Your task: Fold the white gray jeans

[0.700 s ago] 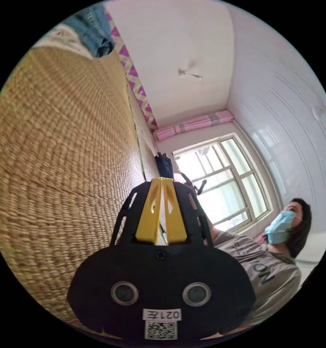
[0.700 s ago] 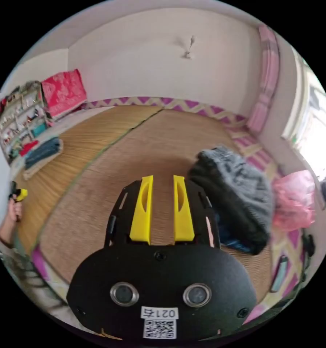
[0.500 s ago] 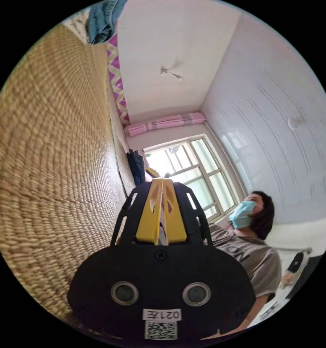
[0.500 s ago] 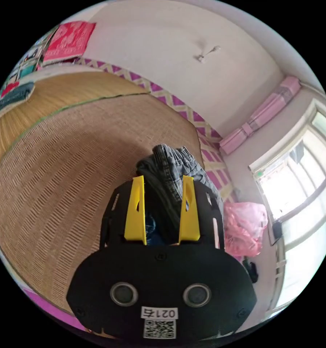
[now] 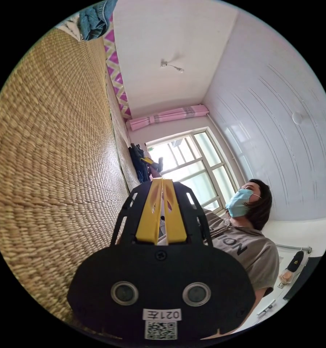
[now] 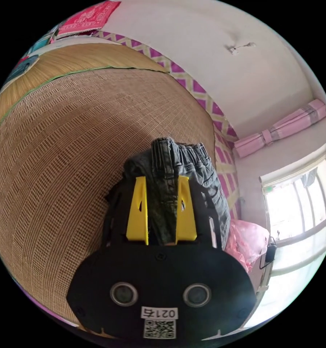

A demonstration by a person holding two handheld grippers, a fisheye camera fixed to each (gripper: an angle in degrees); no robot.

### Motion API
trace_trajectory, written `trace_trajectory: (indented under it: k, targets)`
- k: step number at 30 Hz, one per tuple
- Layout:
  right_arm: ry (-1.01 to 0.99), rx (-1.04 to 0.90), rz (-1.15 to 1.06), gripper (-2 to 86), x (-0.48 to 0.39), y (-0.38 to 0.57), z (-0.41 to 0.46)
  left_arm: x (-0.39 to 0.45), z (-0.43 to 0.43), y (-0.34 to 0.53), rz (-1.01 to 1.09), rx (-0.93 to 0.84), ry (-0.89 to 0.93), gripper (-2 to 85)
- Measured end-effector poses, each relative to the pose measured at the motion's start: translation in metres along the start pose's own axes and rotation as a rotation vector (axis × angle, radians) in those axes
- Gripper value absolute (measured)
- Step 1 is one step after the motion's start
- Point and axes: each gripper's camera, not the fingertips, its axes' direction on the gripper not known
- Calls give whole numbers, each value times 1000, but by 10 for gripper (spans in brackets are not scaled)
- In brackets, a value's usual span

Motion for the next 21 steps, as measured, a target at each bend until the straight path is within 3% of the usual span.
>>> trace_trajectory:
  k: [5,9,12,17,21]
  targets:
    - [48,-36,19,61,-5,-10,-12,-2,0,-6,3,0,0,-9]
    - [-56,90,361,58,51,10,-55,-3,1,-12,4,0,-1,-9]
    - [-113,152,498,57,94,27,-100,-4,1,-16,6,1,2,-9]
    - [-108,302,429,56,105,27,-205,-3,2,-22,13,7,10,-9]
    - [-119,412,169,56,15,6,-285,-3,5,-27,14,8,17,-9]
